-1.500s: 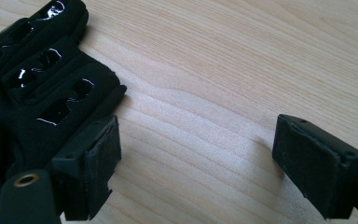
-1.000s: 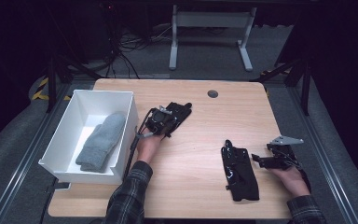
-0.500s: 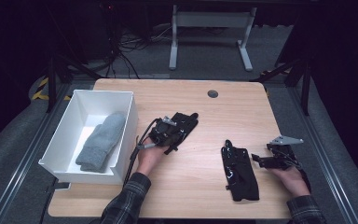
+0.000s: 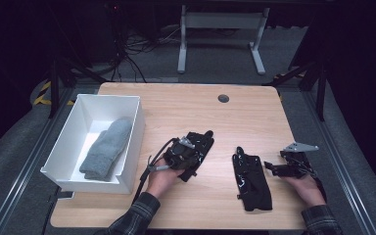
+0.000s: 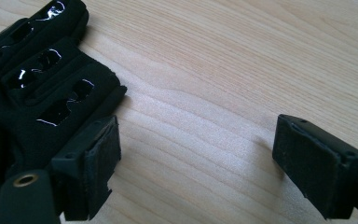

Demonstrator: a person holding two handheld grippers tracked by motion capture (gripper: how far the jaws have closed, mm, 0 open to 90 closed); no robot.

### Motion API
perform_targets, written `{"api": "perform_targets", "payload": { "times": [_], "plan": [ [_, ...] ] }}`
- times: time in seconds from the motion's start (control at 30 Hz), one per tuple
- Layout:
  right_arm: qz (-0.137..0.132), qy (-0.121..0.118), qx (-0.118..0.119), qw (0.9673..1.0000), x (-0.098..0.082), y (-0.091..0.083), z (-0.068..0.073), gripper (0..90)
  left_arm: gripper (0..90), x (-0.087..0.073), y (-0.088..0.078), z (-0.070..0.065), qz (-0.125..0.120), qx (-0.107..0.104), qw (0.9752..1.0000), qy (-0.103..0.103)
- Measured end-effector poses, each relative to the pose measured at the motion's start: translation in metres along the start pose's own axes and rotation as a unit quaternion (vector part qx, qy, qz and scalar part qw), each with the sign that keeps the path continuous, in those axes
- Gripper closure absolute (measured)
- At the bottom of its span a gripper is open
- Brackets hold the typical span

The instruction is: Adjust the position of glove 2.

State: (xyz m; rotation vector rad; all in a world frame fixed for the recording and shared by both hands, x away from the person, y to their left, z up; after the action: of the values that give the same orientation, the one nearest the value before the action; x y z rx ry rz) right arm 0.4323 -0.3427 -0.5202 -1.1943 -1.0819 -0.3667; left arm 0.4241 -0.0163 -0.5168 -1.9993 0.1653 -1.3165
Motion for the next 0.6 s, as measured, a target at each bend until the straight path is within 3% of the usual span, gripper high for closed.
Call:
{"api": "perform_targets", "payload": {
  "times": [0.17,0.37,0.5,0.6],
  "plan": [
    [0.0,0.0,0.0,1.0,0.0,0.0,0.0,15.8,90.0,-0.003,-0.002,-0.013,0.001,-0.008,1.0,0.005],
    [-0.001,0.001,-0.001,1.0,0.0,0.0,0.0,15.8,88.2,0.011,-0.014,-0.012,-0.02,-0.006,0.9997,0.013],
    [0.0,0.001,-0.001,1.0,0.0,0.0,0.0,15.8,88.0,0.018,-0.022,0.002,-0.024,0.017,0.9993,0.021],
    [-0.001,0.001,-0.002,1.0,0.0,0.0,0.0,15.8,88.7,0.017,-0.023,0.019,-0.018,0.046,0.9987,0.013]
  ]
}}
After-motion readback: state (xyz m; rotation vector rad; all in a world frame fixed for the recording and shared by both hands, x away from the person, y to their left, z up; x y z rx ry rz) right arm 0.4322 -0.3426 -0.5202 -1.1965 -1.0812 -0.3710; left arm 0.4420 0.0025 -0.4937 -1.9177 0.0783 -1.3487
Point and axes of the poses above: each handheld gripper's, and its own axes: y roughly forward along the jaws, x roughly out of its top, z roughly to its left, the point moved 8 cm from there along y, roughly forward along the jaws, and after that the axes turned 10 degrees about -z, right-handed, at the moved point
